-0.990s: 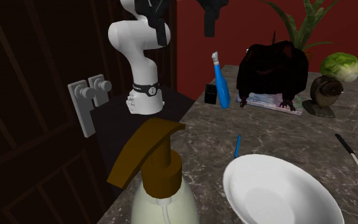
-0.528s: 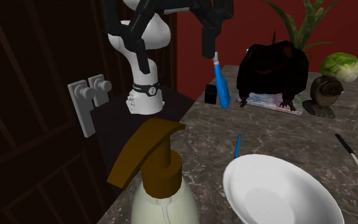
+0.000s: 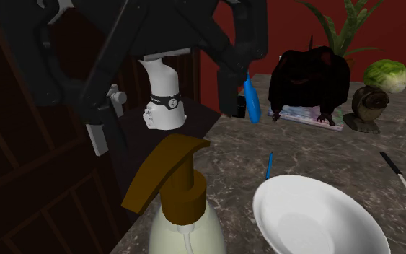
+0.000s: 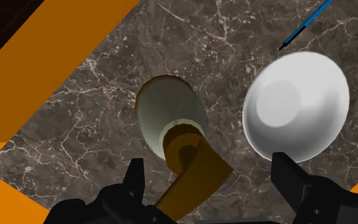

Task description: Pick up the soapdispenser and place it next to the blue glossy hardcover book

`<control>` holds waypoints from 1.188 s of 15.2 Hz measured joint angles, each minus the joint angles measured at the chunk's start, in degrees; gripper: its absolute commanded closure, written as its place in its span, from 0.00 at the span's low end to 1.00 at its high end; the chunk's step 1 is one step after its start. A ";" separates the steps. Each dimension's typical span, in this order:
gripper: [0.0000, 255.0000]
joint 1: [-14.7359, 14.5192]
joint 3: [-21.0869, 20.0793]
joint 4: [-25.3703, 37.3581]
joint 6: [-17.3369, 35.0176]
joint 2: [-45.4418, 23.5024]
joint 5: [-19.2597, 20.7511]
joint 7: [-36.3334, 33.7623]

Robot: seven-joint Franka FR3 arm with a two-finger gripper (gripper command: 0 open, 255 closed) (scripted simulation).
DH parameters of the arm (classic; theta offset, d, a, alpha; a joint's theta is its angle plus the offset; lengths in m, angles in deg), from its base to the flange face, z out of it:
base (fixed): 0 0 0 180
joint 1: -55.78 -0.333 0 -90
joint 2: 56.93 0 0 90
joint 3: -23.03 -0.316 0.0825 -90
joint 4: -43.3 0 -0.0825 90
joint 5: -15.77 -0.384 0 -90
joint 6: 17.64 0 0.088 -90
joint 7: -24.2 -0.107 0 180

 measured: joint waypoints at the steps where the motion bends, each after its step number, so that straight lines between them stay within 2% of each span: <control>1: 0.00 0.01 -0.05 -0.18 0.57 -0.42 -0.17 0.07; 6: 0.00 -0.16 -0.25 -2.88 3.81 -1.01 -0.57 0.40; 12: 0.00 -0.17 -0.30 -3.20 4.42 -1.28 -0.70 0.49; 13: 1.00 -0.17 -0.30 -3.20 4.42 -1.28 -0.70 0.49; 18: 1.00 -0.16 -0.29 -3.12 4.43 -1.25 -0.70 0.48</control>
